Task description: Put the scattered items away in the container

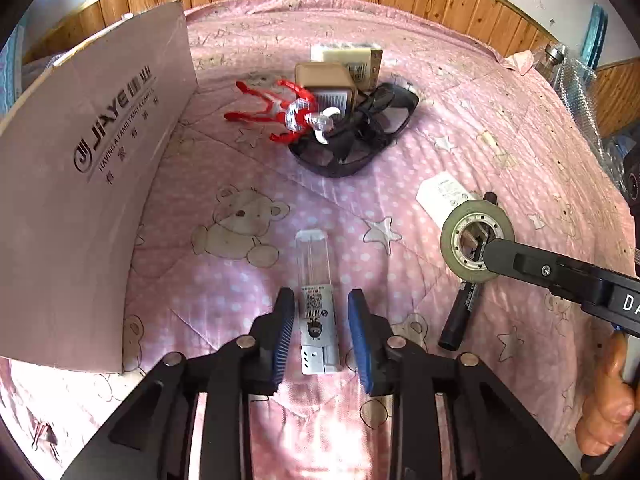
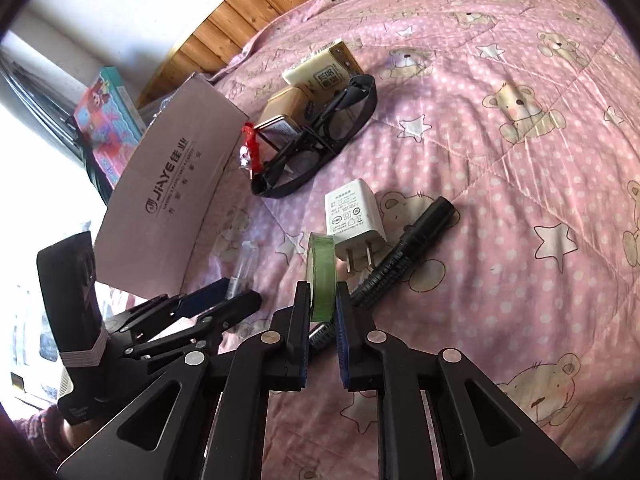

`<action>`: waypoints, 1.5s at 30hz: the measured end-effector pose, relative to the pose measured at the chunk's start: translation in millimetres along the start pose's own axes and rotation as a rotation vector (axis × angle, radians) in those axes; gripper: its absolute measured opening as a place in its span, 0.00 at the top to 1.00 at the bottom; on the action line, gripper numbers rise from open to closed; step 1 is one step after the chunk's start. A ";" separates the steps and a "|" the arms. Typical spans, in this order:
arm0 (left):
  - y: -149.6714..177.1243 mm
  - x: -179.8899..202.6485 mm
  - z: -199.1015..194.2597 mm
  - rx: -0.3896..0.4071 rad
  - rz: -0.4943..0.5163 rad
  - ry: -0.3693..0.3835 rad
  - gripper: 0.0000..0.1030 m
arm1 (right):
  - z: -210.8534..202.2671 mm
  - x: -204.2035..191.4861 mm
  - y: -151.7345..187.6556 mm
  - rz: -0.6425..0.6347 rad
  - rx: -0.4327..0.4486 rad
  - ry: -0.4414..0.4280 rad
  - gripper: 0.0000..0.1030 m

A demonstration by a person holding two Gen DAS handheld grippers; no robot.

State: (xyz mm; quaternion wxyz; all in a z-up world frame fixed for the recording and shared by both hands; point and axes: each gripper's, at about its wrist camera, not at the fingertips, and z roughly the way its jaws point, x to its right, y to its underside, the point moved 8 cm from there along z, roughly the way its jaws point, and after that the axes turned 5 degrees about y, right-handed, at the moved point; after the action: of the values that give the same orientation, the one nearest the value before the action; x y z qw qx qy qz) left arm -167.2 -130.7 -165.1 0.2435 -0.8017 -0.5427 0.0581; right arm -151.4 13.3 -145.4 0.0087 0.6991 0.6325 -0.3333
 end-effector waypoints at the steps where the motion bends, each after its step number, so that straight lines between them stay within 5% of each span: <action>1: 0.7 -0.3 2.0 0.004 -0.005 0.003 0.64 | 1.5 -1.6 0.9 -0.003 0.004 0.001 0.86; 7: 0.8 0.8 0.4 0.035 0.017 -0.008 0.61 | 1.1 -21.3 5.1 -0.044 0.007 -0.020 0.88; 18: -3.5 -35.0 -13.6 0.029 -0.230 0.157 0.54 | -7.7 -23.9 9.6 -0.033 0.018 -0.037 0.88; 23: -17.7 -34.6 -35.8 0.085 -0.198 0.116 0.41 | -10.2 -25.4 8.2 -0.038 0.024 -0.040 0.88; 29: -5.8 -17.5 -20.1 0.041 -0.137 0.105 0.41 | 1.4 -25.5 13.8 -0.033 -0.004 -0.039 0.88; 31: -10.8 1.2 -6.2 0.024 -0.051 0.074 0.46 | 0.5 -25.2 14.5 -0.036 -0.003 -0.036 0.88; 32: -9.0 2.5 2.6 0.001 -0.045 0.051 0.62 | -0.3 -23.9 14.5 -0.037 -0.001 -0.031 0.88; 35: -9.5 0.3 13.5 -0.019 -0.045 0.029 0.81 | -1.7 -19.0 14.7 -0.030 0.000 -0.022 0.88; 45: -10.6 -5.5 -1.4 -0.012 -0.072 0.026 0.81 | -5.1 -29.7 11.2 -0.059 0.008 -0.021 0.89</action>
State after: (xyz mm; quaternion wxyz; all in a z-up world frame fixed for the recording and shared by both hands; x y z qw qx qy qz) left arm -177.9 -133.0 -159.9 0.2475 -0.7838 -0.5684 0.0358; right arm -138.4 -12.8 -131.8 0.0028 0.6766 0.6515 -0.3432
